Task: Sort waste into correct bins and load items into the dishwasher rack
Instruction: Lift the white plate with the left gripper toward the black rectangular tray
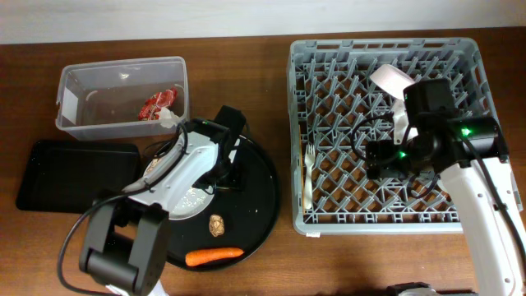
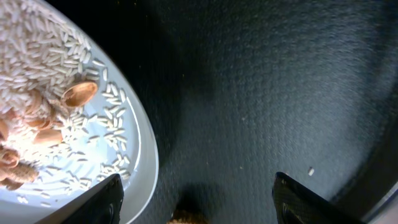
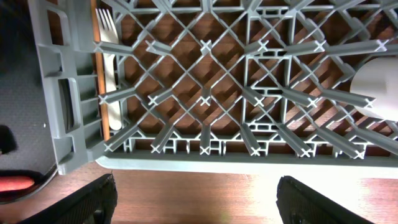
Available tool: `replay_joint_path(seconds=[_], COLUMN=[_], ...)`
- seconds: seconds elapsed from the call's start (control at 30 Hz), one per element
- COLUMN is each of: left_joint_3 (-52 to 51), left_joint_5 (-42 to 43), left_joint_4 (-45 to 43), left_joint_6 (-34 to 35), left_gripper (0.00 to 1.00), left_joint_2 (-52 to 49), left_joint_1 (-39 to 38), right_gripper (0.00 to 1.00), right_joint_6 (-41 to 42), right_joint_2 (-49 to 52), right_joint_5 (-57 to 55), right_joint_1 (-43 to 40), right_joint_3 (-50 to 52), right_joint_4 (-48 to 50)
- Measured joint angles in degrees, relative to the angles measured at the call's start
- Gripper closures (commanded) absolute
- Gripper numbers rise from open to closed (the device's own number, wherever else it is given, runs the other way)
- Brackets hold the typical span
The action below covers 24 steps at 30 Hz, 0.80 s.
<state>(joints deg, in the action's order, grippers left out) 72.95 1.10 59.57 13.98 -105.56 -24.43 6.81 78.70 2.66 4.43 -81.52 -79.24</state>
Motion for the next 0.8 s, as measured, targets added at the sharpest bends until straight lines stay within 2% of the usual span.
replay_joint_path(seconds=[0.23,0.43,0.57,0.8], left_joint_3=[-0.5,-3.6,-5.0,-6.1], left_joint_5=[0.0,0.0,-1.2,-5.7], left_joint_4=[-1.1,-3.7,-6.4,-7.1], left_joint_6=[0.0,0.0,0.3,0.5], left_gripper=[0.25,0.38,0.6,0.83], left_joint_2=[-2.6,-3.5,-3.5,-3.0], left_joint_1=[0.0,0.0,0.2,0.3], right_gripper=[0.16,0.16,0.16,0.16], right_joint_6=[0.0,-0.2,-0.2,-0.4], right_joint_2=[0.0,0.0,0.0,0.0], right_joint_5=[0.0,0.0,0.0,0.0], right_joint_1=[0.0,0.0,0.0,0.0], right_joint_3=[1.0,1.0,1.0,1.0], right_joint_4=[0.2,0.2,0.2,0.2])
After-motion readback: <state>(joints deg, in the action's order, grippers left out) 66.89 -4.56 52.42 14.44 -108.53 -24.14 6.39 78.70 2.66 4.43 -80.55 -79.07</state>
